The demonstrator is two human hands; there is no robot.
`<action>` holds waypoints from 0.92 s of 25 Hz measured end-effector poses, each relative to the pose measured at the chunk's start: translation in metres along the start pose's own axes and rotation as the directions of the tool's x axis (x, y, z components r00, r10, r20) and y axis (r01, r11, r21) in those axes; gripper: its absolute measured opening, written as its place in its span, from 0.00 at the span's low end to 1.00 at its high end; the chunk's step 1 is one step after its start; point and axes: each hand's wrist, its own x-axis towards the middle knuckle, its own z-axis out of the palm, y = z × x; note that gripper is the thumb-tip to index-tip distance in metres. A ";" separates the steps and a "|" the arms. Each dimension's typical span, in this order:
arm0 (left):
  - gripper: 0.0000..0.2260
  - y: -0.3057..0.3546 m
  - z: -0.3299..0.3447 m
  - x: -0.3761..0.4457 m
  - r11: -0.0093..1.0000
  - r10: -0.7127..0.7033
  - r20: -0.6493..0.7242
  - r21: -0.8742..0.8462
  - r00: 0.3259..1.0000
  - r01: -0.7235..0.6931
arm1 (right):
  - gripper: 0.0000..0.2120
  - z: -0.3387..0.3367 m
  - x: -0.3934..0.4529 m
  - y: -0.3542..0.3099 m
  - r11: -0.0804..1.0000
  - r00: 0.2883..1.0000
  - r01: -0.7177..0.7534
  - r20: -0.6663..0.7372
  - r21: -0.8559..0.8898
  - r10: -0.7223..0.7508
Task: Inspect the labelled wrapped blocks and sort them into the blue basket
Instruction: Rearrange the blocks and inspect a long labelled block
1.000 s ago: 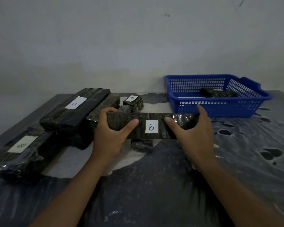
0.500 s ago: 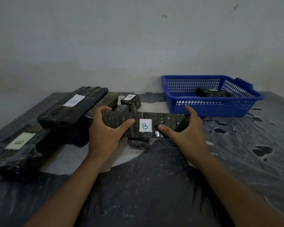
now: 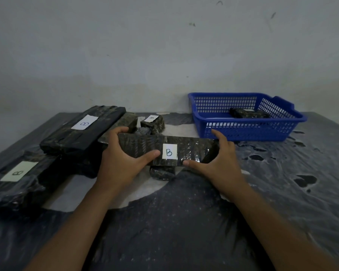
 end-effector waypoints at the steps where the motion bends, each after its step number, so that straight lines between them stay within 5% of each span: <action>1: 0.45 0.000 -0.002 0.001 1.000 0.009 0.032 0.020 0.999 -0.010 | 0.56 -0.002 0.000 0.001 0.999 1.000 -0.003 0.011 0.035 0.003; 7: 0.47 -0.003 -0.015 0.005 1.000 0.014 0.001 0.020 1.000 -0.014 | 0.49 -0.019 0.013 0.009 0.928 0.987 -0.098 0.155 0.360 0.044; 13: 0.46 -0.001 -0.013 0.003 1.000 0.022 -0.026 0.002 0.999 -0.022 | 0.25 -0.021 0.021 0.012 0.769 0.981 -0.159 0.190 0.619 0.051; 18: 0.26 0.000 -0.009 0.001 0.979 0.004 0.050 -0.203 0.999 0.007 | 0.18 -0.019 0.021 0.015 0.811 0.993 -0.121 0.067 0.573 0.100; 23: 0.21 -0.004 -0.003 0.002 0.970 0.005 0.054 -0.244 0.999 0.008 | 0.22 -0.015 0.015 0.007 0.885 0.998 -0.031 -0.030 0.464 0.051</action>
